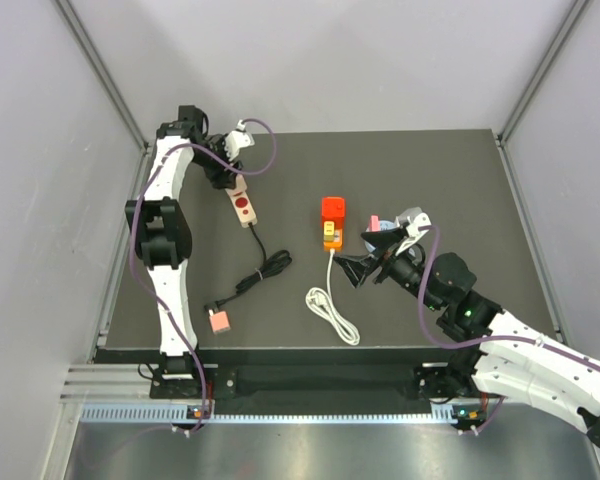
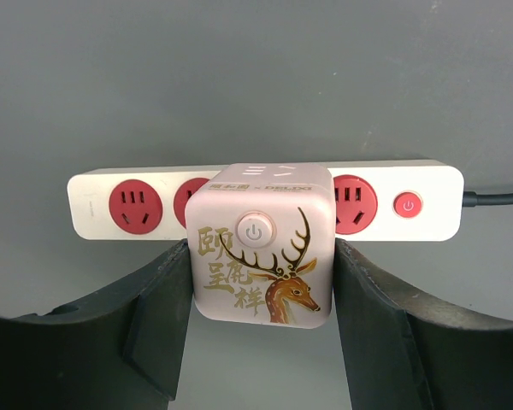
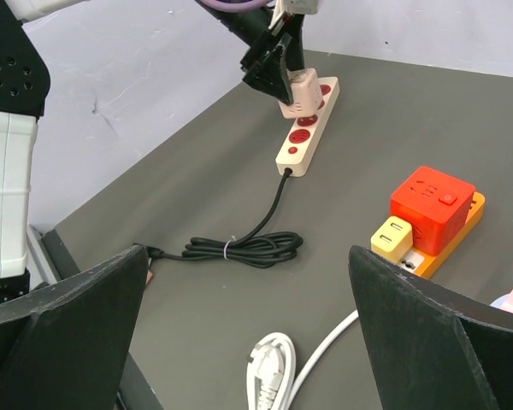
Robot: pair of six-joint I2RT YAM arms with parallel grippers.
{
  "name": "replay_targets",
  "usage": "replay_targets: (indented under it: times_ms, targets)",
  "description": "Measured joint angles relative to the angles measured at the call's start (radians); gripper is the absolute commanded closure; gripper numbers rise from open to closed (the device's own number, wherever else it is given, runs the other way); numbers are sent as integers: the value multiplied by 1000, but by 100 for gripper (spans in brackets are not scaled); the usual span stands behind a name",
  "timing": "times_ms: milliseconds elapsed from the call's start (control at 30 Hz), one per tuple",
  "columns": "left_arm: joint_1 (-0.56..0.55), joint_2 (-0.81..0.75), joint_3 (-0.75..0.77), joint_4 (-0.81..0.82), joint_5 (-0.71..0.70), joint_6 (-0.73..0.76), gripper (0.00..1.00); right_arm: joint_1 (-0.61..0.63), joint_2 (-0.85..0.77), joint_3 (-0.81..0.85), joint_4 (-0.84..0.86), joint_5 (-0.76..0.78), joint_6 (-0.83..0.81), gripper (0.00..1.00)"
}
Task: Insert the plug
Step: Insert the plug into the socket.
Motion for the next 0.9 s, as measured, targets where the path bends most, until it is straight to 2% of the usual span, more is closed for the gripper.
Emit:
replay_targets:
  times_ms: [900]
  targets:
    - [2, 0, -22, 19, -21, 0, 100, 0, 0, -1, 3, 9, -1, 0]
